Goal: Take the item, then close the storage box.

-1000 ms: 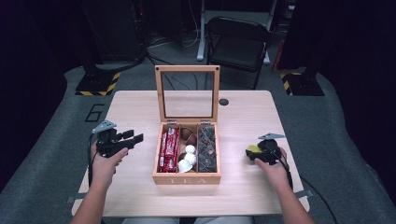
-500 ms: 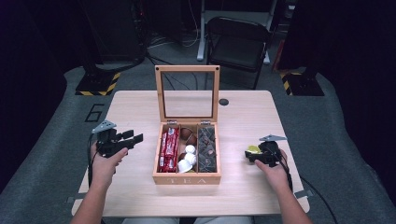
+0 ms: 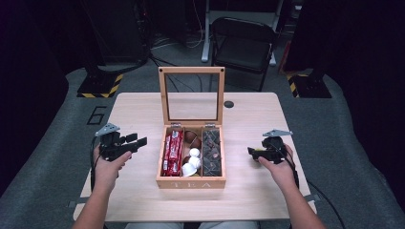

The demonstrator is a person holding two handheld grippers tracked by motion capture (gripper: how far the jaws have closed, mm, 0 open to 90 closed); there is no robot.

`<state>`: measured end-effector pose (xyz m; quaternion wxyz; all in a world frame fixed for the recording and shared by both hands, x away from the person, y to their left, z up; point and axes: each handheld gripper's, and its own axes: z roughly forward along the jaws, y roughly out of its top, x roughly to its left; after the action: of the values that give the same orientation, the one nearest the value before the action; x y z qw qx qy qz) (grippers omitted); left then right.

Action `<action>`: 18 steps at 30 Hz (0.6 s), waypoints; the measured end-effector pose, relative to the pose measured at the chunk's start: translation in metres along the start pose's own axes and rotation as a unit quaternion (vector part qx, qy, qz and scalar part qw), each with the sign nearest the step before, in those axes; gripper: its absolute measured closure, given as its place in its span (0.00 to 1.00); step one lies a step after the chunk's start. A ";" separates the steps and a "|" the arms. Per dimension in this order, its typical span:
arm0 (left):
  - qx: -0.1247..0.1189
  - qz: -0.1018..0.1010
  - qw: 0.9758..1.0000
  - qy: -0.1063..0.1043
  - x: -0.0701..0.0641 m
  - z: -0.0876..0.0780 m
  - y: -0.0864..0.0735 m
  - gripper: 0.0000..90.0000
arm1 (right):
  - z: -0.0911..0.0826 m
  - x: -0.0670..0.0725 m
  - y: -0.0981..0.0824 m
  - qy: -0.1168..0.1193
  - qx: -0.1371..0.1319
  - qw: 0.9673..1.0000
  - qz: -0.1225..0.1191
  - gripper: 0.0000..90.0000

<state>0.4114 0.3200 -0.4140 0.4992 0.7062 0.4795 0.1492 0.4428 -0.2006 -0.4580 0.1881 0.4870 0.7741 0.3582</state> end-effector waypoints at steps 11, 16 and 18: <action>0.003 0.001 1.000 -0.002 0.000 0.001 0.000 0.49 | -0.001 0.015 0.034 0.030 0.003 0.999 -0.011 0.38; 0.004 0.000 1.000 -0.003 0.000 0.002 0.000 0.49 | 0.000 0.020 0.048 0.033 0.000 0.999 -0.020 0.39; 0.005 0.002 1.000 -0.002 -0.001 0.002 0.000 0.49 | -0.002 0.024 0.058 0.035 -0.003 0.999 -0.022 0.39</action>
<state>0.4128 0.3181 -0.4146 0.4962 0.7100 0.4779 0.1458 0.4669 -0.1647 -0.4129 0.1697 0.4568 0.7895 0.3731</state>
